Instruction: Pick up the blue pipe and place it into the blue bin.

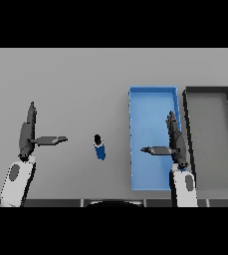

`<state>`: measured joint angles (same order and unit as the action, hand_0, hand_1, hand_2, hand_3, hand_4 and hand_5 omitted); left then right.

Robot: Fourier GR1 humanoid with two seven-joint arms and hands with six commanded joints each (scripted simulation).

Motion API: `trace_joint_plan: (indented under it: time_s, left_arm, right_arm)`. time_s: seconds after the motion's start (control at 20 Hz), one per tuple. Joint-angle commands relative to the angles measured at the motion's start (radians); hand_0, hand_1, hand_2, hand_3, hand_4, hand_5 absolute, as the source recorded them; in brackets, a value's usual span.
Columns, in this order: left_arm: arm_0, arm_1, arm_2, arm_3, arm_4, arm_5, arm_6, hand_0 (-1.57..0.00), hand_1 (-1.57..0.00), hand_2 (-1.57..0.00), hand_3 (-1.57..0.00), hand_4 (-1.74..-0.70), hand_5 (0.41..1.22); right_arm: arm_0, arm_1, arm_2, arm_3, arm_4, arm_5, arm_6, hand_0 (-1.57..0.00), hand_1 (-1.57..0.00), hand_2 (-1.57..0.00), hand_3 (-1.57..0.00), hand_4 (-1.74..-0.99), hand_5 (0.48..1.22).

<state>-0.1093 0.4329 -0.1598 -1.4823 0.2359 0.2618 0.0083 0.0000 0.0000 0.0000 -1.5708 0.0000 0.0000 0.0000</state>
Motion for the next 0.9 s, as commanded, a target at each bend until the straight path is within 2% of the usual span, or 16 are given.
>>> trace_joint_plan:
  time_s: [0.0, 0.25, 0.3, 0.35, 0.45, 0.6, 0.75, 0.85]
  left_arm:
    - [0.003, 0.0, 0.001, -0.002, 0.0, 0.0, -0.006, 0.0, 0.0, 0.0, 0.0, -1.07, 0.591]
    - [0.027, 0.008, 0.002, -0.018, 0.002, 0.0, -0.017, 0.0, 0.0, 0.0, 0.0, -1.07, 0.591]
    - [0.028, 0.088, -0.032, -0.029, 0.009, -0.14, -0.052, 0.0, 0.0, 0.0, 0.0, -1.07, 0.591]
    - [0.032, 0.146, -0.048, -0.033, 0.014, -0.229, -0.085, 0.0, 0.0, 0.0, 0.0, -1.07, 0.59]
    - [0.038, 0.199, -0.052, -0.03, 0.037, -0.321, -0.105, 0.0, 0.0, 0.0, 0.0, -1.08, 0.587]
    - [0.037, 0.209, -0.068, -0.025, 0.029, -0.357, -0.12, 0.0, 0.0, 0.0, 0.0, -1.08, 0.596]
    - [0.053, 0.228, -0.076, -0.065, 0.051, -0.391, -0.121, 0.0, 0.0, 0.0, 0.0, -1.09, 0.605]
    - [0.071, 0.24, -0.104, -0.097, 0.057, -0.444, -0.138, 0.0, 0.0, 0.0, 0.0, -1.1, 0.583]
  right_arm:
    - [0.003, 0.001, 0.001, -0.002, 0.0, -0.001, -0.002, 0.0, 0.0, 0.0, 0.0, -1.225, 0.617]
    - [0.032, 0.011, 0.016, -0.016, 0.01, -0.003, -0.01, 0.0, 0.0, 0.0, 0.0, -1.225, 0.617]
    - [0.053, -0.034, 0.051, -0.046, 0.056, 0.027, -0.059, 0.0, 0.0, 0.0, 0.0, -1.225, 0.617]
    - [0.085, -0.07, 0.076, -0.082, 0.091, 0.046, -0.085, 0.0, 0.0, 0.0, 0.0, -1.224, 0.618]
    - [0.108, -0.102, 0.097, -0.109, 0.124, 0.061, -0.081, 0.0, 0.0, 0.0, 0.0, -1.225, 0.62]
    - [0.118, -0.109, 0.122, -0.135, 0.17, 0.049, -0.07, 0.0, 0.0, 0.0, 0.0, -1.203, 0.614]
    - [0.128, -0.106, 0.128, -0.16, 0.187, 0.034, -0.033, 0.0, 0.0, 0.0, 0.0, -1.185, 0.597]
    - [0.132, -0.106, 0.135, -0.155, 0.195, 0.036, -0.05, 0.0, 0.0, 0.0, 0.0, -1.187, 0.6]
